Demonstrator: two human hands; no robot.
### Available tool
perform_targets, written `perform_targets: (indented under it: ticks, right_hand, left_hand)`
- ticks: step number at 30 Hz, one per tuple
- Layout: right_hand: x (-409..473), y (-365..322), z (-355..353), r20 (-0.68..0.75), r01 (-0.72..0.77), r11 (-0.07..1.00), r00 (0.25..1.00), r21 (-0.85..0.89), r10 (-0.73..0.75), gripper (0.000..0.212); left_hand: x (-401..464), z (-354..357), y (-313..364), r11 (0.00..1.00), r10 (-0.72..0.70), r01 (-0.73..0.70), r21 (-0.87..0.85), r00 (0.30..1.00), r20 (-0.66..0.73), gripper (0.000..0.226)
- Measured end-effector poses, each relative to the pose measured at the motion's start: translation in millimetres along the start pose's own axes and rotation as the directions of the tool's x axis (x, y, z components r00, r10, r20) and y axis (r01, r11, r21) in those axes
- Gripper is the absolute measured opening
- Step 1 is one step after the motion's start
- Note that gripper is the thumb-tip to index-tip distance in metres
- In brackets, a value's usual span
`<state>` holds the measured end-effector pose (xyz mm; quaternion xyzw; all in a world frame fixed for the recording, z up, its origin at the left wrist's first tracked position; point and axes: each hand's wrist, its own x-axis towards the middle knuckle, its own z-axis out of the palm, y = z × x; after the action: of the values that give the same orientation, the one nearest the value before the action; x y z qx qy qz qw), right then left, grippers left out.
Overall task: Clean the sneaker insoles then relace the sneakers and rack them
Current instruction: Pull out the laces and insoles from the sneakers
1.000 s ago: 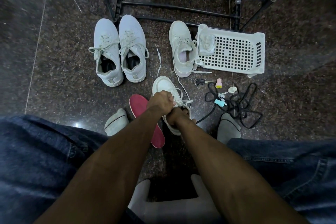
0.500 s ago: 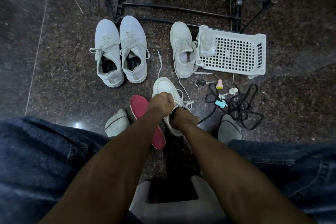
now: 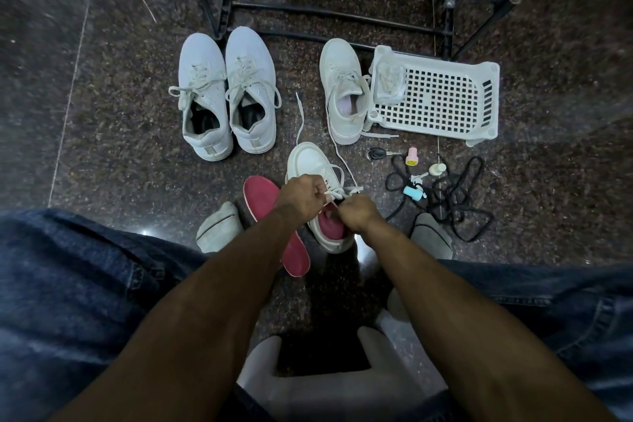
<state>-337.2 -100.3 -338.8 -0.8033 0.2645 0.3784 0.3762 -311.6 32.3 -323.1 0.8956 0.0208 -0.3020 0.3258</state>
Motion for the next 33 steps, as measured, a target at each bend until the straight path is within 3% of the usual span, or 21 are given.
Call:
perform_targets:
  ticks: [2, 4, 8, 12, 15, 17, 19, 20, 21, 23, 25, 27, 29, 31, 33]
  right_hand:
    - [-11.2, -3.9, -11.9, 0.009, -0.008, 0.999, 1.000, 0.054, 0.008, 0.007]
    - [-18.6, -7.7, -28.3, 0.023, -0.005, 1.000, 1.000, 0.031, 0.005, 0.020]
    - [-37.2, -24.7, -67.3, 0.202, 0.068, 0.957, 0.979, -0.281, -0.011, 0.024]
    - [-47.8, -38.6, -109.3, 0.303, 0.111, 0.887, 0.952, -0.449, 0.035, 0.012]
    - [-57.9, -55.2, -144.4, 0.334, 0.167, 0.887, 0.942, -0.430, -0.015, 0.010]
    - [-63.4, -65.6, -163.6, 0.316, 0.169, 0.923, 0.947, -0.346, -0.056, 0.018]
    - [-66.7, -74.6, -175.6, 0.219, 0.192, 0.946, 0.966, -0.260, -0.136, 0.022]
    - [-67.7, -78.4, -178.0, 0.164, 0.213, 0.951, 0.970, -0.223, -0.179, 0.023]
    - [-69.3, -81.3, -177.6, 0.122, 0.238, 0.953, 0.968, -0.186, -0.218, 0.019]
    - [-73.6, -83.0, -167.1, 0.086, 0.275, 0.955, 0.960, -0.109, -0.267, 0.011]
    - [-76.5, -75.3, -143.0, 0.094, 0.285, 0.956, 0.956, -0.076, -0.278, 0.008]
    - [-75.9, -60.2, -109.4, 0.121, 0.276, 0.957, 0.957, -0.093, -0.264, 0.012]
    - [-73.2, -43.3, -75.5, 0.167, 0.247, 0.968, 0.957, -0.051, -0.235, 0.014]
    - [-67.8, -29.0, -47.6, 0.181, 0.208, 0.978, 0.961, 0.037, -0.211, 0.016]
    - [-57.5, -16.7, -29.8, 0.035, 0.171, 0.980, 0.984, 0.106, -0.175, 0.019]
  left_hand:
    - [-1.2, 0.8, -1.2, 1.000, 0.022, -0.022, 0.006, 1.000, -0.001, 0.010]
    - [-1.6, 1.6, -0.3, 1.000, 0.016, -0.016, -0.005, 1.000, -0.006, 0.011]
    - [-1.4, 2.9, 2.4, 0.999, -0.038, 0.038, -0.034, 0.999, -0.006, 0.014]
    - [-4.9, 5.0, 3.0, 0.997, -0.058, 0.057, -0.052, 0.998, -0.023, 0.014]
    - [-9.1, 9.3, -0.3, 0.993, -0.051, 0.049, -0.106, 0.999, -0.016, 0.023]
    - [-9.5, 8.5, -1.3, 0.963, -0.088, 0.087, -0.257, 0.996, 0.010, 0.031]
    - [-11.1, 2.1, 2.4, 0.835, -0.205, 0.213, -0.508, 0.976, 0.073, 0.019]
    - [-13.6, -2.3, 4.5, 0.718, -0.278, 0.290, -0.633, 0.953, 0.120, 0.013]
    - [-17.9, -7.0, 6.0, 0.581, -0.327, 0.349, -0.735, 0.927, 0.183, 0.023]
    - [-26.4, -13.0, 5.2, 0.391, -0.324, 0.343, -0.854, 0.920, 0.221, 0.041]
    - [-28.6, -10.5, -2.8, 0.271, -0.327, 0.278, -0.921, 0.927, 0.184, 0.058]
    - [-31.1, -6.0, -4.9, 0.206, -0.287, 0.242, -0.948, 0.941, 0.178, 0.057]
    - [-32.7, -1.6, -4.2, 0.252, -0.311, 0.234, -0.939, 0.938, 0.150, 0.047]
    - [-29.0, -0.6, -6.5, 0.361, -0.481, 0.249, -0.899, 0.875, 0.049, 0.029]
    - [-26.0, -4.5, -15.1, 0.402, -0.616, 0.255, -0.880, 0.786, -0.053, 0.014]
